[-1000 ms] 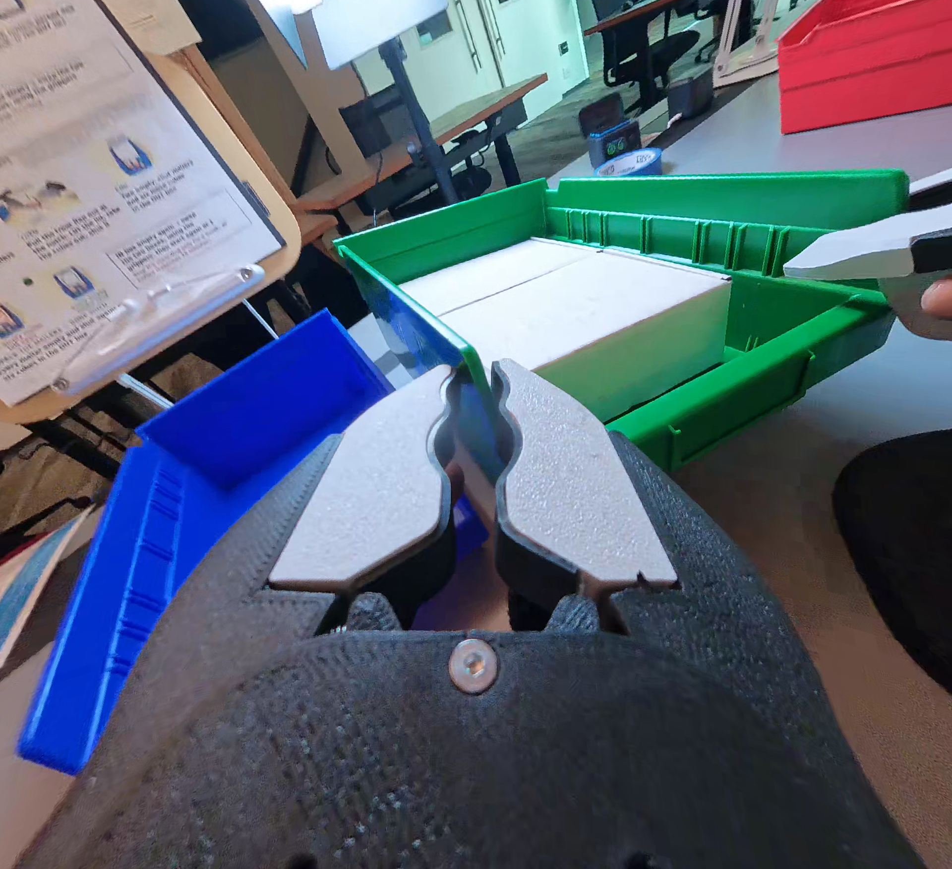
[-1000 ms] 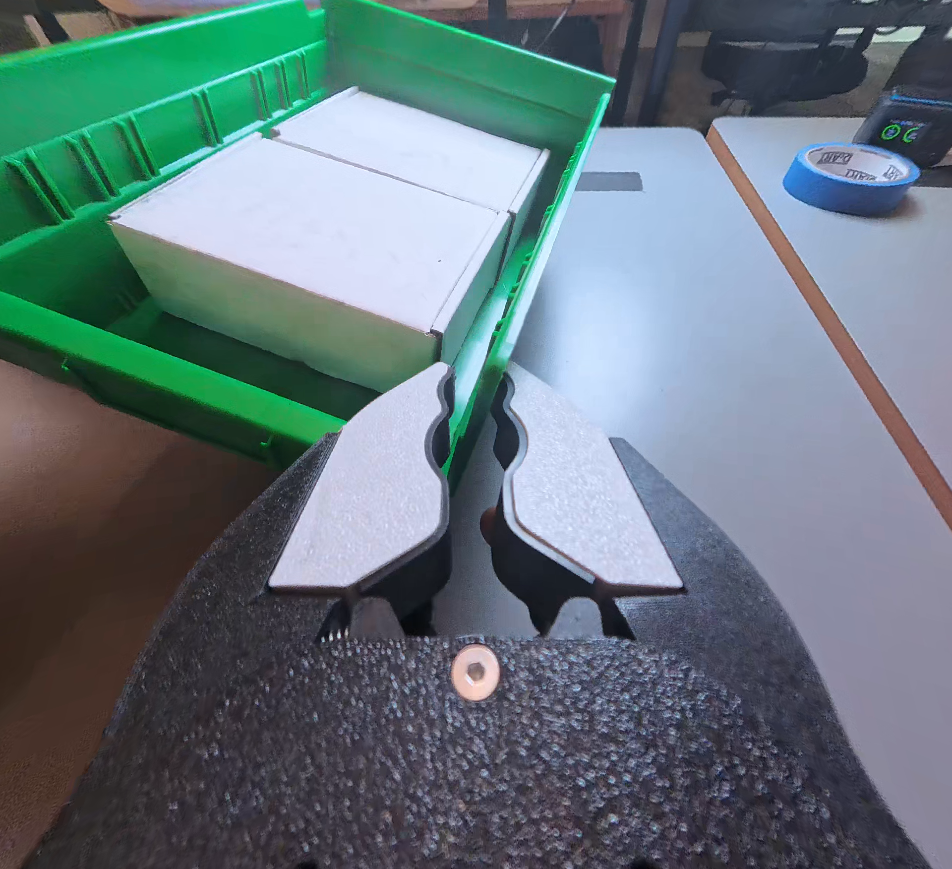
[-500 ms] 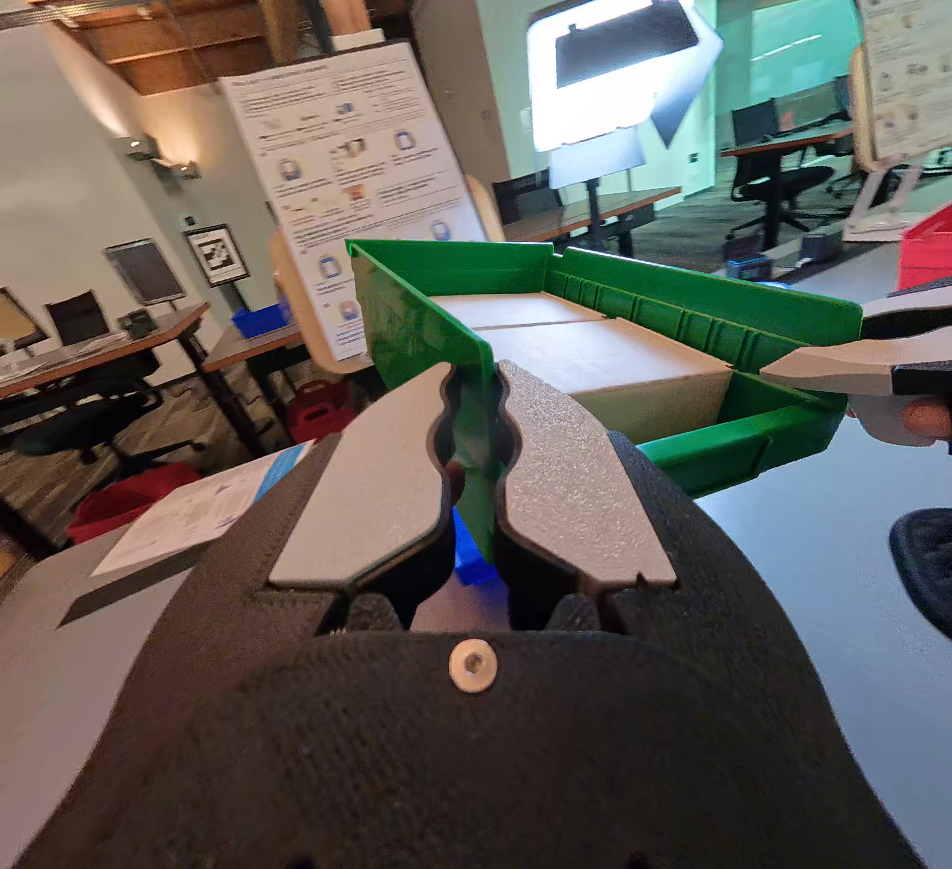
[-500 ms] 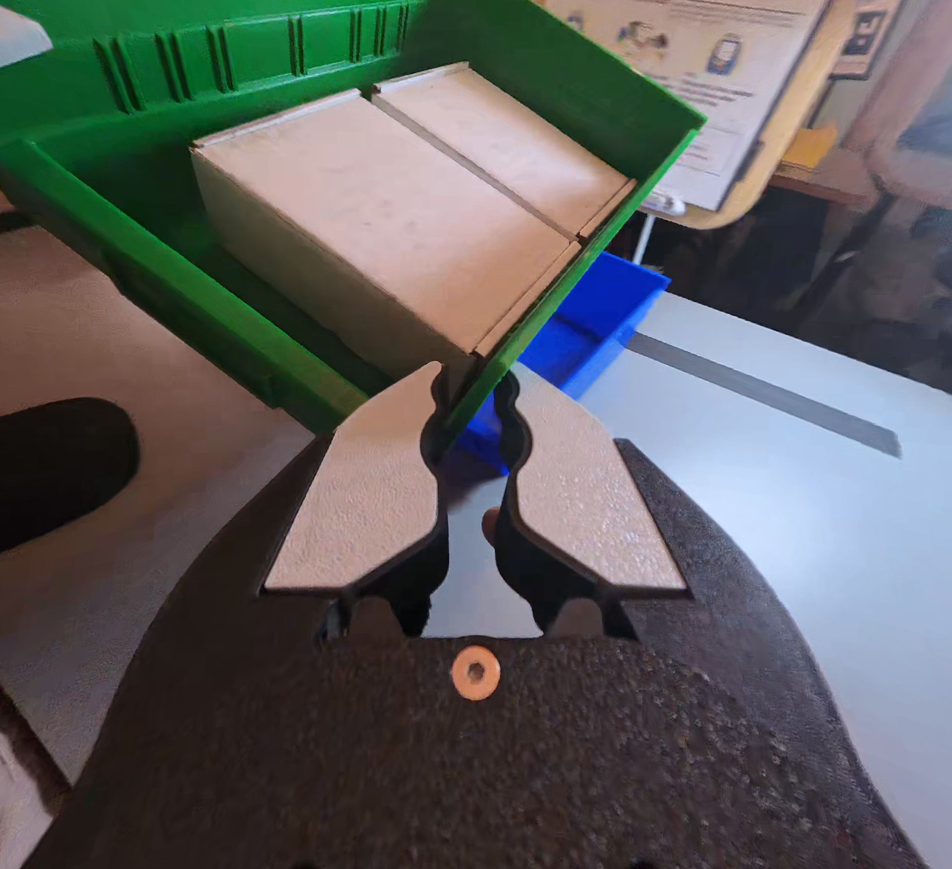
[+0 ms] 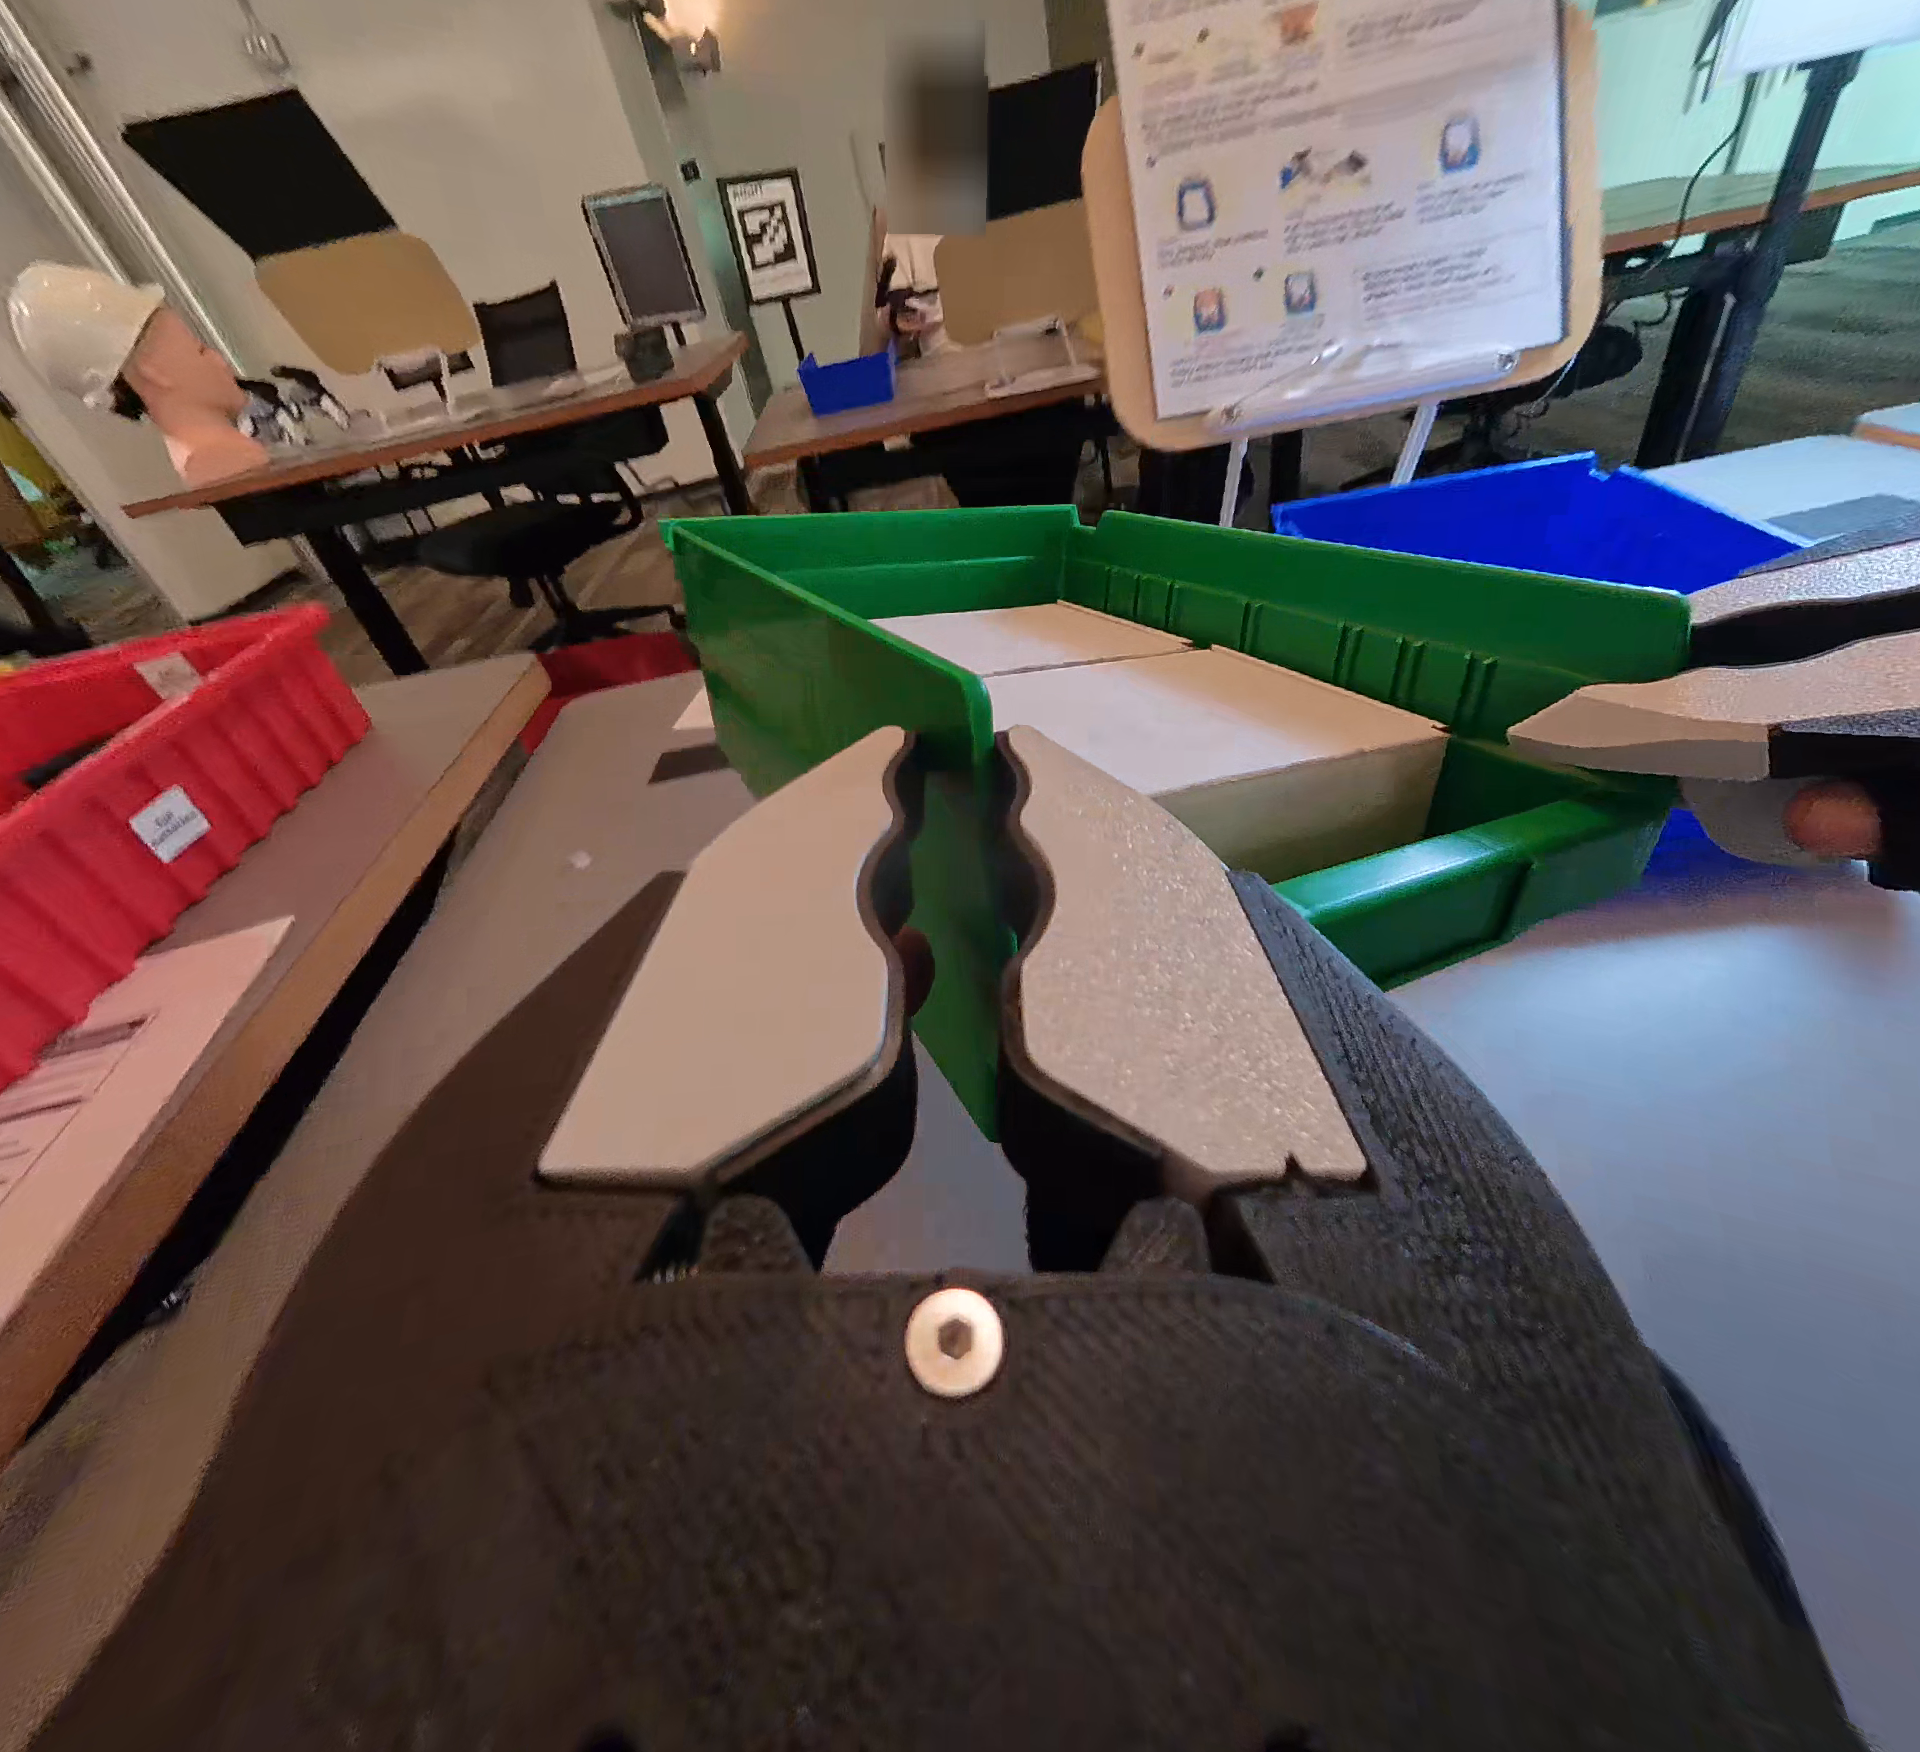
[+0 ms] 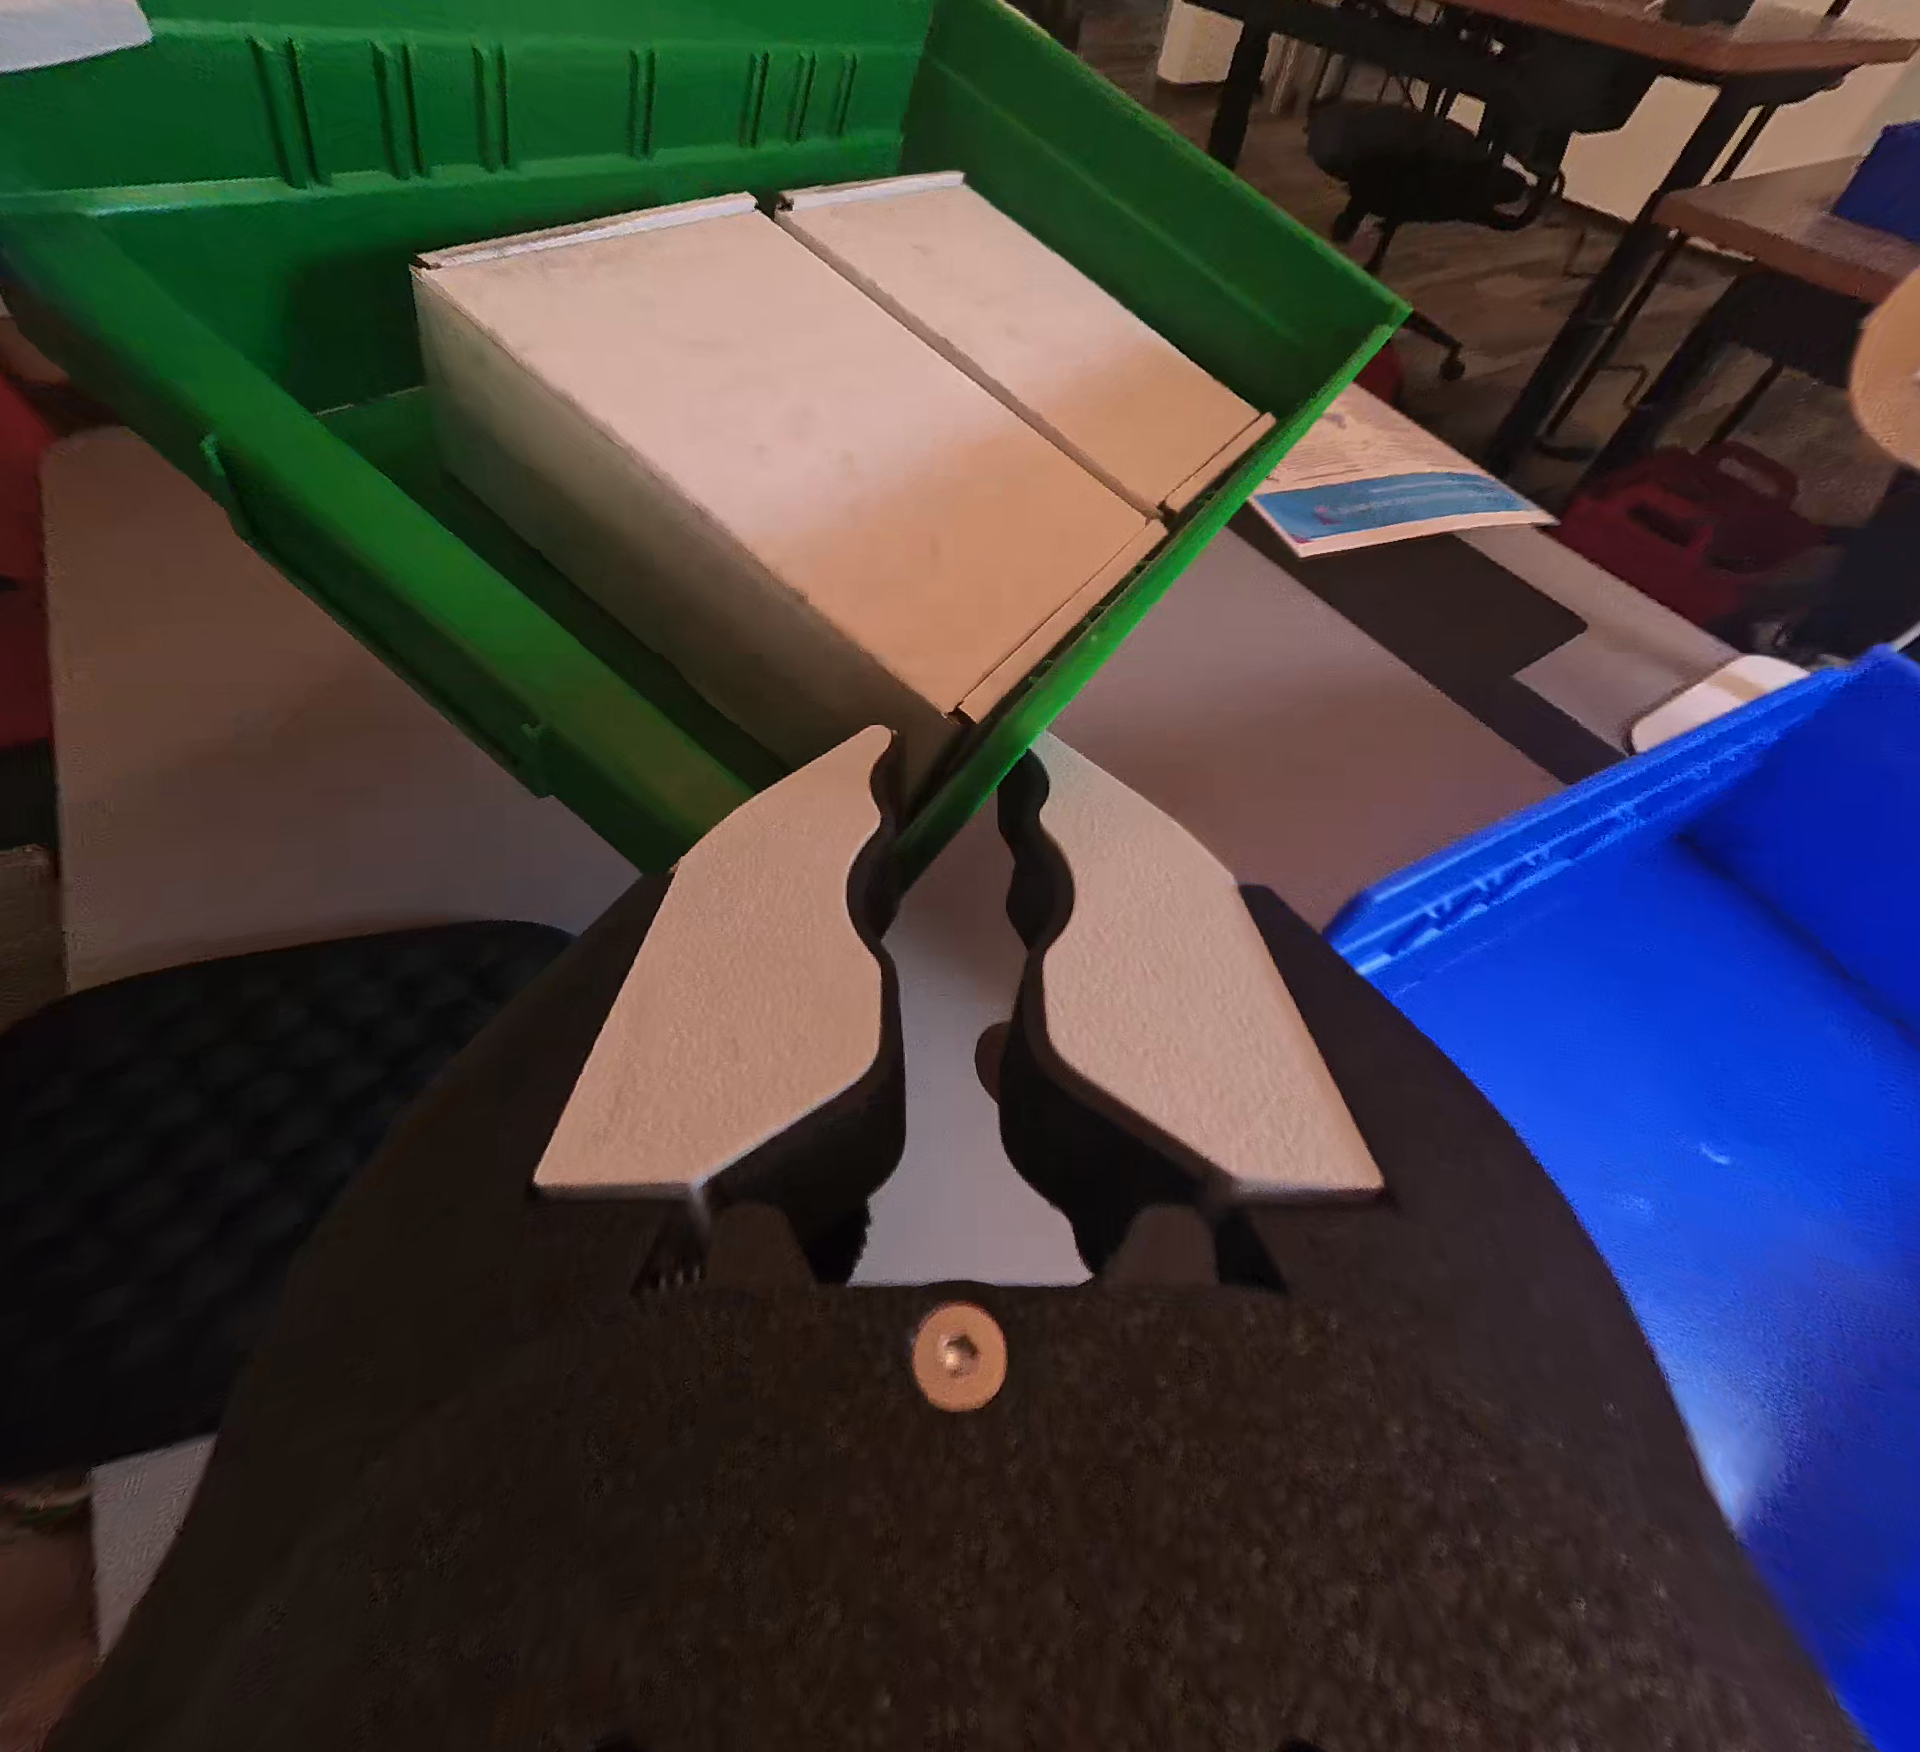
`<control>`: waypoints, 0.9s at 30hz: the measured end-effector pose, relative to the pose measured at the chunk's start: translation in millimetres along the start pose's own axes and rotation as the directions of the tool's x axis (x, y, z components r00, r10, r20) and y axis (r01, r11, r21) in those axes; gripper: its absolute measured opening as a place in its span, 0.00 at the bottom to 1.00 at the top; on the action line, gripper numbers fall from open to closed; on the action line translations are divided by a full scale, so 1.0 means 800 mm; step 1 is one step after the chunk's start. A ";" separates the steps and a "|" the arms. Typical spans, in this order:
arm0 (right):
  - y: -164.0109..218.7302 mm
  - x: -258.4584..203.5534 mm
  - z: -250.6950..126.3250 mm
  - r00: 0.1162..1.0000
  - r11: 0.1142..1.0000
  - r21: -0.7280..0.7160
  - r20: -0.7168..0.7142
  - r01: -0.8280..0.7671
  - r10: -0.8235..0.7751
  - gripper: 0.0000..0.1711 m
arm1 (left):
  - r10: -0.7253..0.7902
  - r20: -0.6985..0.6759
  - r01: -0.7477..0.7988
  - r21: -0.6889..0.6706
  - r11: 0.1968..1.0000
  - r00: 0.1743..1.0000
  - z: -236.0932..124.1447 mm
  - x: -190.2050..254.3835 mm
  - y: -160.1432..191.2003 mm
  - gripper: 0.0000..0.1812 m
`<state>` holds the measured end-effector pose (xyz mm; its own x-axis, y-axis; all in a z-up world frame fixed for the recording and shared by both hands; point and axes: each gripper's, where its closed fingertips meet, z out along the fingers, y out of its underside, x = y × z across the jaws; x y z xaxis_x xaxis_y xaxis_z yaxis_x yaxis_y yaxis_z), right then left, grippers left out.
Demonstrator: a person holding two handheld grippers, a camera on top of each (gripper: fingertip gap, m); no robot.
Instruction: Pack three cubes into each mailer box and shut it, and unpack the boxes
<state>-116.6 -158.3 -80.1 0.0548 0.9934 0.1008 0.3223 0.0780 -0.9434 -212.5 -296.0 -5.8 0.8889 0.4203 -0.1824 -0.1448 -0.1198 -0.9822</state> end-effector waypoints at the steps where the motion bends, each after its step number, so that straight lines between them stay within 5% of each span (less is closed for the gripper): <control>1: 0.009 -0.001 0.011 1.000 1.000 -0.011 0.000 -0.001 0.001 0.09 | -0.018 -0.007 0.018 -0.023 1.000 1.000 0.006 -0.005 0.016 0.07; 13: 0.079 0.053 0.063 0.993 0.979 -0.179 -0.052 0.092 -0.103 0.11 | -0.101 0.037 0.106 -0.221 0.970 0.994 0.090 -0.002 0.150 0.05; 20: 0.096 0.069 -0.014 0.973 0.944 -0.242 0.115 0.224 -0.201 0.21 | -0.122 -0.042 0.105 -0.285 0.953 0.992 0.101 0.008 0.182 0.06; 24: 0.149 0.137 -0.059 0.915 0.777 -0.494 0.117 0.390 -0.385 0.29 | 0.142 -0.096 -0.159 -0.197 0.967 0.985 0.088 0.020 0.128 0.16; 27: 0.193 0.181 -0.054 0.826 0.570 -0.644 0.183 0.510 -0.532 0.33 | 0.259 -0.425 -0.411 -0.318 0.855 0.867 0.089 0.107 0.146 0.23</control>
<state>-18.0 -6.1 -197.6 -0.2996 0.7948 0.5277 0.8204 0.4970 -0.2828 -184.3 -209.7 -139.4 0.9183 -0.0491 -0.3928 -0.3508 -0.5607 -0.7500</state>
